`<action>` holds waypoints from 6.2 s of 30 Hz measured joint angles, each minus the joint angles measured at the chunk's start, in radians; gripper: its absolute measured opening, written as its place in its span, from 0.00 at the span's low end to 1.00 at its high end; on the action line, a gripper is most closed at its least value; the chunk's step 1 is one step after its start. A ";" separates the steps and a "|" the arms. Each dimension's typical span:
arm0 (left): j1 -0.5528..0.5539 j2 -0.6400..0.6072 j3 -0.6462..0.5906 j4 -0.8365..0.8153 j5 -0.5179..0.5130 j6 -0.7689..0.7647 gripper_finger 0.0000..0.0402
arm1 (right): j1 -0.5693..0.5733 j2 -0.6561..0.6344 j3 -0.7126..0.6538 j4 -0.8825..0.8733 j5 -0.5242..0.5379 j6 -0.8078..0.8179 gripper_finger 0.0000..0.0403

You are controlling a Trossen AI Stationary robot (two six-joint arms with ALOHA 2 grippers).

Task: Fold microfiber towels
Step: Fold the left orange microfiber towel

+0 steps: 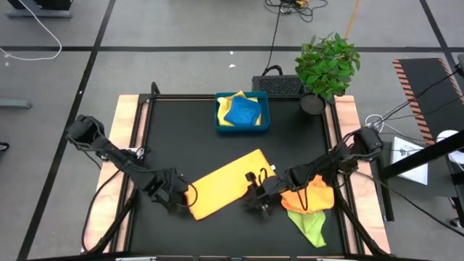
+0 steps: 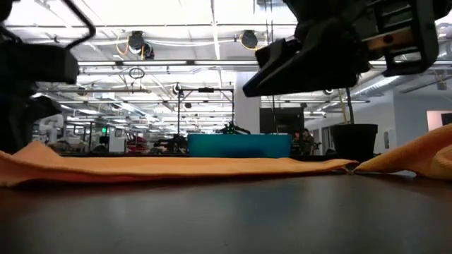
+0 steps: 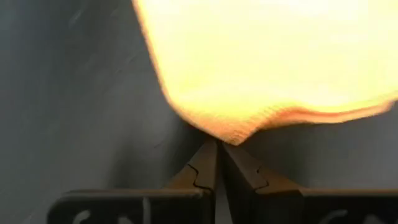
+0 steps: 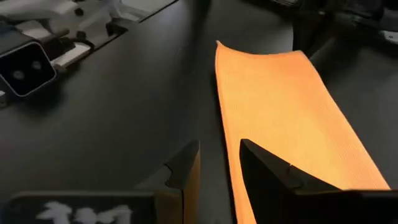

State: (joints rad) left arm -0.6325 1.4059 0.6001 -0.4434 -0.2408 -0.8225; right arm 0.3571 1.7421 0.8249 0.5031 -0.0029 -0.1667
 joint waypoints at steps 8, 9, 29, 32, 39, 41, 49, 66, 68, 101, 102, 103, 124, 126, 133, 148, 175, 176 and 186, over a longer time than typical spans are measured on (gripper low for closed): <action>-0.008 0.050 0.000 0.227 -0.007 0.124 0.06 | 0.030 0.171 0.137 -0.001 0.003 -0.027 0.31; -0.008 0.059 0.000 0.237 -0.003 0.130 0.06 | 0.031 0.198 0.161 -0.002 0.003 -0.038 0.33; -0.012 0.107 0.000 0.382 0.016 0.126 0.06 | 0.038 0.492 0.515 -0.082 0.173 -0.107 0.53; -0.012 0.106 0.000 0.423 0.024 0.146 0.06 | 0.038 0.492 0.515 -0.092 0.188 -0.105 0.53; -0.025 0.106 0.000 0.450 0.034 0.159 0.06 | 0.032 0.489 0.517 -0.177 0.218 -0.104 0.53; -0.035 0.106 0.000 0.442 0.055 0.160 0.06 | 0.033 0.481 0.518 -0.221 0.252 -0.103 0.53; -0.108 0.065 0.070 0.275 0.070 0.103 0.06 | 0.067 0.350 0.509 -0.421 0.188 -0.021 0.53; -0.056 0.061 0.103 0.147 -0.197 0.136 0.06 | 0.046 -0.106 0.056 -0.586 0.328 0.383 0.38; -0.033 0.061 0.078 0.145 -0.163 0.124 0.06 | 0.018 -0.159 -0.016 -0.579 0.346 0.454 0.27; 0.026 0.059 0.017 0.383 0.093 0.193 0.06 | -0.448 -0.165 -0.188 -0.171 0.154 0.306 0.00; 0.023 0.052 0.017 0.367 0.109 0.192 0.06 | -0.434 -0.169 -0.188 -0.137 0.119 0.304 0.00; 0.021 0.044 0.017 0.350 0.112 0.189 0.06 | -0.416 -0.172 -0.188 -0.096 0.079 0.302 0.00; 0.047 -0.026 0.195 0.116 -0.320 0.486 0.06 | -0.199 -0.173 -0.102 0.109 0.186 0.064 0.00; 0.065 -0.024 0.195 0.138 -0.322 0.503 0.06 | -0.208 -0.173 -0.102 0.121 0.185 0.064 0.00; 0.108 -0.024 0.195 0.199 -0.268 0.594 0.06 | -0.205 -0.173 -0.102 0.114 0.181 0.046 0.00; 0.191 -0.024 0.195 0.328 -0.264 0.764 0.06 | -0.219 -0.173 -0.102 0.195 0.157 0.003 0.00; 0.485 -0.023 0.187 0.112 -0.049 0.979 0.06 | -0.392 -0.173 -0.103 0.255 0.025 -0.062 0.00; 0.488 -0.023 0.183 0.105 -0.049 0.978 0.06 | -0.395 -0.173 -0.103 0.246 0.025 -0.061 0.00; 0.477 -0.083 0.139 0.118 -0.048 0.932 0.06 | -0.396 -0.173 -0.103 0.199 0.027 0.032 0.00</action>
State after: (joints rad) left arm -0.1553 1.3225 0.7388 -0.3256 -0.2884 0.1097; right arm -0.0387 1.5688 0.7219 0.7022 0.0237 -0.1343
